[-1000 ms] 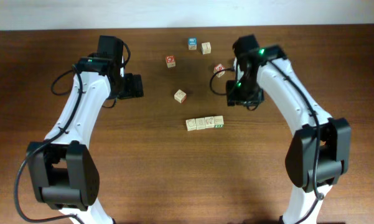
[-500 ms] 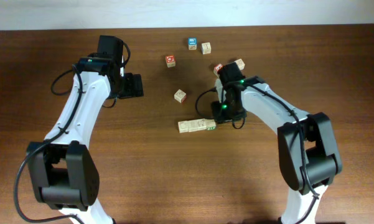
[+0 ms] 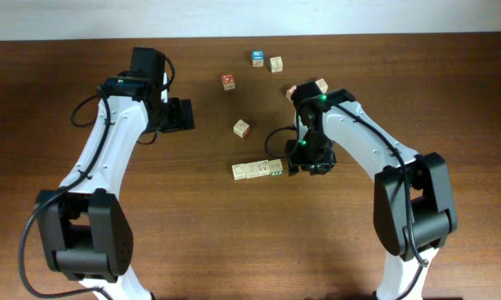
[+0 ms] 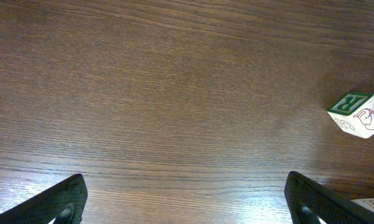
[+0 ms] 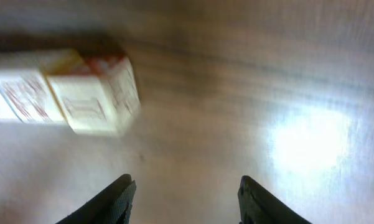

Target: Rotate 4 blocks

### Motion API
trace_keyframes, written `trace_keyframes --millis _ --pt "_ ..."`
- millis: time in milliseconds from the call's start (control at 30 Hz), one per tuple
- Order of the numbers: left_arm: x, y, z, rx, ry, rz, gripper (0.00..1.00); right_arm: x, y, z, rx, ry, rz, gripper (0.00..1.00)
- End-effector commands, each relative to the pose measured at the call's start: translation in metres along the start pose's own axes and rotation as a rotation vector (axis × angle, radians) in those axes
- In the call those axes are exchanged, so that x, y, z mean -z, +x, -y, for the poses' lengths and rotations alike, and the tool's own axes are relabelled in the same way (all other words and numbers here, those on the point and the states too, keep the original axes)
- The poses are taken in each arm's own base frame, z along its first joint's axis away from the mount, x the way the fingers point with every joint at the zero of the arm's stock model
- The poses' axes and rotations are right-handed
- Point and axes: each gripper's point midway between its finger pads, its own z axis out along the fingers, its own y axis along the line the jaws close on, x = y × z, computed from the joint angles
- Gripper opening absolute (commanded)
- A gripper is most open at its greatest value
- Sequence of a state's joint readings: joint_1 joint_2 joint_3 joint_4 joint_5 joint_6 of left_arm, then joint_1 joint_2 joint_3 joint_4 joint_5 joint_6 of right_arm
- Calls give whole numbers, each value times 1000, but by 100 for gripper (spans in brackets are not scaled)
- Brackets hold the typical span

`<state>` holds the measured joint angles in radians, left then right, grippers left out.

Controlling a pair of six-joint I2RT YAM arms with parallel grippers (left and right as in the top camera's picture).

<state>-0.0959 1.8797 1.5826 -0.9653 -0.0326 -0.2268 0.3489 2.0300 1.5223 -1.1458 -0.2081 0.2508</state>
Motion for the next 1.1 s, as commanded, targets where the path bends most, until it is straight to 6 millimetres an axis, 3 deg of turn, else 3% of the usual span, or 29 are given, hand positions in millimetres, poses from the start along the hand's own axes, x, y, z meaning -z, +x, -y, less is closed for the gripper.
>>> trace_keyframes --millis 0,300,733,800,900,967,1000,1033,1067 --pt "0 -3 4 -18 13 4 100 -4 10 -12 19 11 -16 54" --pt "0 -2 4 -18 12 1 100 -31 -9 -11 73 64 101 50" --pt "0 -2 4 -18 12 0 100 -30 -14 -14 107 51 117 48" --pt "3 -6 3 -19 10 12 93 -9 -4 -22 100 24 64 49" --pt "32 -20 7 -14 23 43 86 50 -12 -36 143 14 102 49" --pt "50 -13 5 49 16 7 84 89 -21 -41 143 1 156 49" --pt "52 3 7 94 19 -55 71 104 -27 -36 126 -6 186 46" --pt "50 16 12 103 28 -104 61 106 -31 -28 103 -11 191 42" --pt "45 28 23 87 57 -146 42 104 -32 -21 98 -48 176 31"
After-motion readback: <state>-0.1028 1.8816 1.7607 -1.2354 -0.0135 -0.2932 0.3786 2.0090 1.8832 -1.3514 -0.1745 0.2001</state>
